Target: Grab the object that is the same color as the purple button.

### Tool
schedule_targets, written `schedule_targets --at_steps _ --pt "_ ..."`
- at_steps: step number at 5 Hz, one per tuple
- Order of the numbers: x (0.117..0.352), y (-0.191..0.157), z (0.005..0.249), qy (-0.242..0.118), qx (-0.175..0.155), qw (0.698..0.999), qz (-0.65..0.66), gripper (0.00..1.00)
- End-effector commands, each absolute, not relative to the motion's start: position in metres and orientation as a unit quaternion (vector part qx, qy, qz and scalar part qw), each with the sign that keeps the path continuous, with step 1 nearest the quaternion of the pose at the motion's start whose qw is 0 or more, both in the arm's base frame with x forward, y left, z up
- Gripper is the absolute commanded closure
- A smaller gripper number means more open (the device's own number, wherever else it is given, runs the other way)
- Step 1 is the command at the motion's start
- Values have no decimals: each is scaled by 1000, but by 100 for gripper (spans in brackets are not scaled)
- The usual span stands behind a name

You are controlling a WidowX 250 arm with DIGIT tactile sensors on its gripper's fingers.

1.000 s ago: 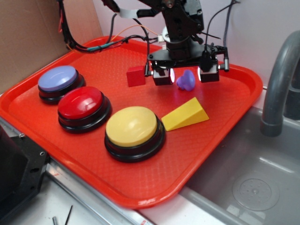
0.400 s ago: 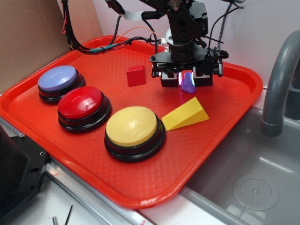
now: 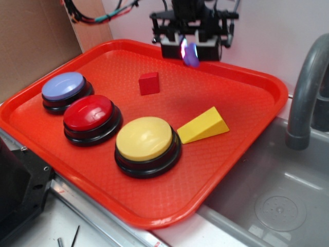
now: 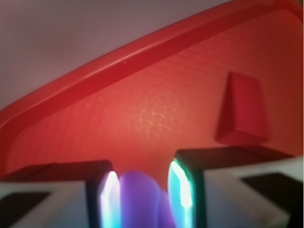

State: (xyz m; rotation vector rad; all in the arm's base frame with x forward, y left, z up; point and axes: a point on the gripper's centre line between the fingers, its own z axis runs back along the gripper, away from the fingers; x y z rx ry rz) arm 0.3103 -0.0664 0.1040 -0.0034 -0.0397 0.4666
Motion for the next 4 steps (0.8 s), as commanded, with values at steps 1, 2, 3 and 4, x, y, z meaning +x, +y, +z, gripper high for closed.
schedule_targets --at_steps 1,2,3,4 --pt "302 -33 208 -69 -34 977 201 100" --pt "283 -13 233 -95 -64 971 208 100" --pt "265 3 246 -118 -83 965 220 100" --pt "263 3 244 -98 -80 962 242 100"
